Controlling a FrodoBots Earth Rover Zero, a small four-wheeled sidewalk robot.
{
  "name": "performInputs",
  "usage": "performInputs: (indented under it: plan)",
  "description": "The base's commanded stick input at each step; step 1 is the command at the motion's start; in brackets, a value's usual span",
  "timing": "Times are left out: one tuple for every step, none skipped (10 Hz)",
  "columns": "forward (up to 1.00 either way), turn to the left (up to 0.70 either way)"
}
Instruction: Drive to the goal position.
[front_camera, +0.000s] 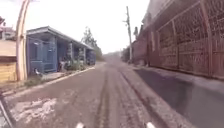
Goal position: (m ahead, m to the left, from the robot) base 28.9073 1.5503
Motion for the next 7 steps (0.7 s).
performInputs:
  plan:
    - [0.65, 0.01]
    - [0.68, -0.06]
    - [0.70, -0.14]
    - [0.70, -0.14]
    - [0.70, -0.12]
    - [0.70, -0.06]
    - [0.70, 0.01]
